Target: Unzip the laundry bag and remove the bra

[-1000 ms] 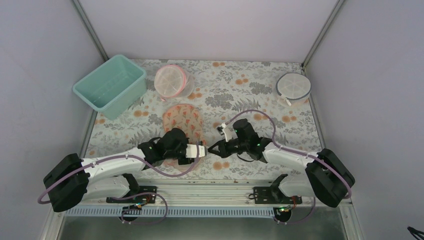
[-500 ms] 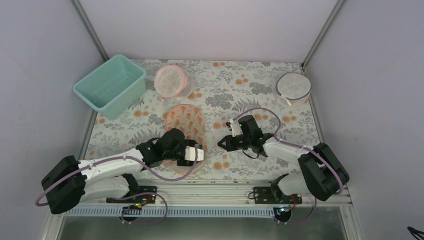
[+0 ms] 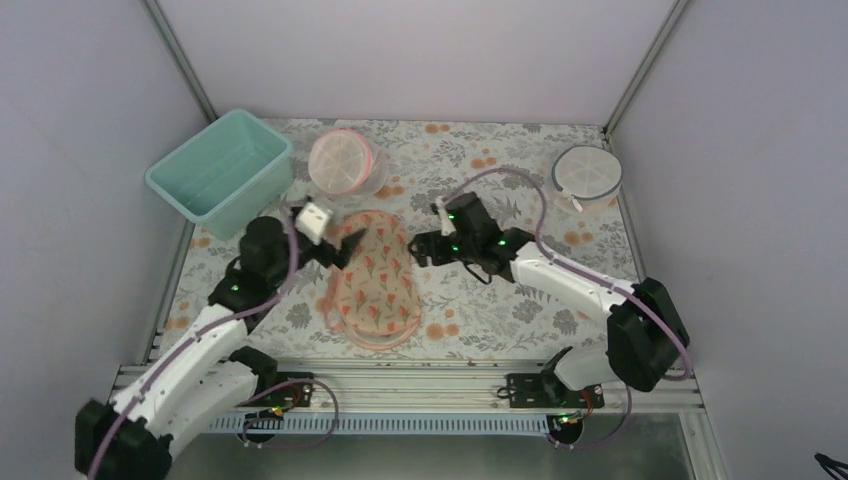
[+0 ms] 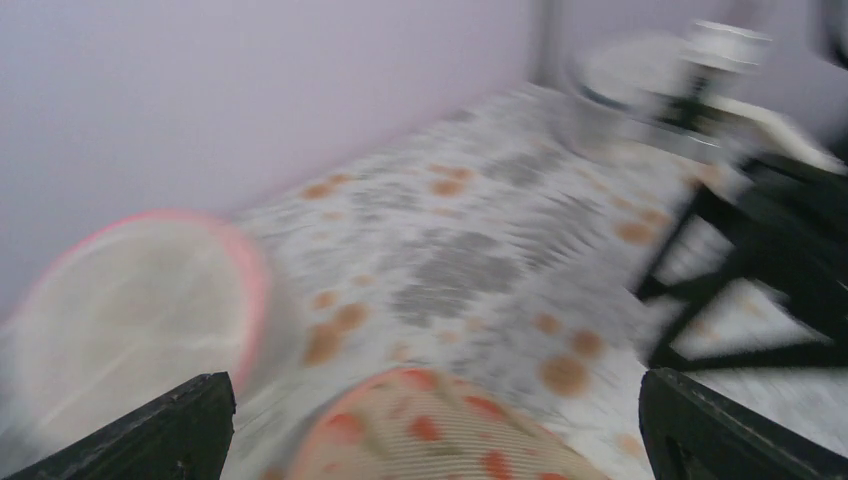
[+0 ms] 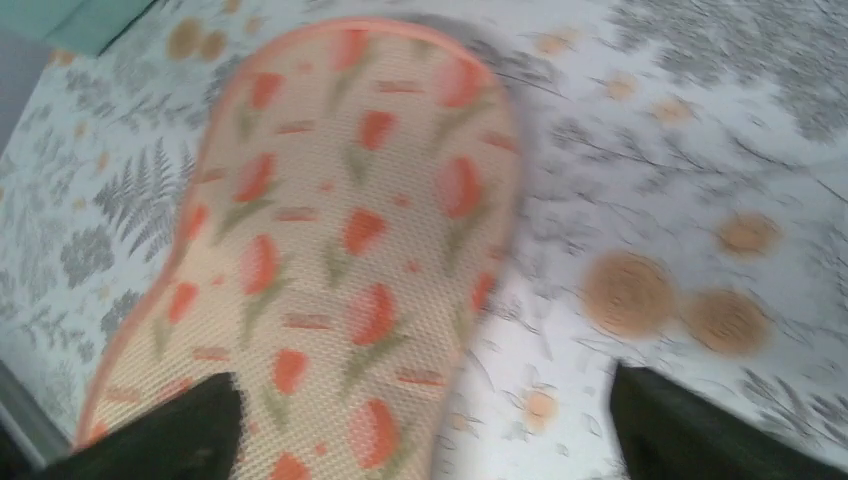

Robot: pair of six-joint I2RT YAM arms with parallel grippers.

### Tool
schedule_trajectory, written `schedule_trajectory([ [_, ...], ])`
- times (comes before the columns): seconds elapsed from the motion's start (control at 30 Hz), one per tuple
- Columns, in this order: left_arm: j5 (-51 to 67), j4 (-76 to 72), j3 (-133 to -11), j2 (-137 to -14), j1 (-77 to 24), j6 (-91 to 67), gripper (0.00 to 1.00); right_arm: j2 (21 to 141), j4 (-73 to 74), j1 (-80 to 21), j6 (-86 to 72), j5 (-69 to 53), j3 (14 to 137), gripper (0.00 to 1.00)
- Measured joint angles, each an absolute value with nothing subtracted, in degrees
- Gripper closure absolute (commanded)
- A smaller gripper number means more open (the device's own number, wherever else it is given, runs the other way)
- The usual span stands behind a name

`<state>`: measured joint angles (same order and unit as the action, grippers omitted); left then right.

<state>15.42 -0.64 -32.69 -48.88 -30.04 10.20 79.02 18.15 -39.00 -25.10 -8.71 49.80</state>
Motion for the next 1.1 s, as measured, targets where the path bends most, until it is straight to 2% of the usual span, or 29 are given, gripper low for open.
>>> schedule_trajectory([
  [0.2,10.15,-1.26,-25.17,-34.98,-11.62,-11.29,0.0,91.68,23.29,-54.02,-25.08,2.35,68.47,0.0],
  [0.4,4.62,1.48,-16.38,-21.96,-0.56,-26.28,0.0,110.15,31.81,-63.51,-25.28,12.4,87.15,0.0],
  [0.63,1.52,3.33,-9.8,-11.42,3.07,-31.97,0.0,125.23,40.42,-65.93,-24.86,20.99,102.59,0.0],
  [0.83,1.54,2.22,-9.43,-8.97,3.53,-33.95,0.0,130.37,45.08,-66.02,-24.01,26.65,107.46,0.02],
  [1.1,2.07,2.07,-8.84,-9.54,3.55,-35.09,0.0,130.67,47.7,-67.48,-24.01,31.09,107.68,0.05],
])
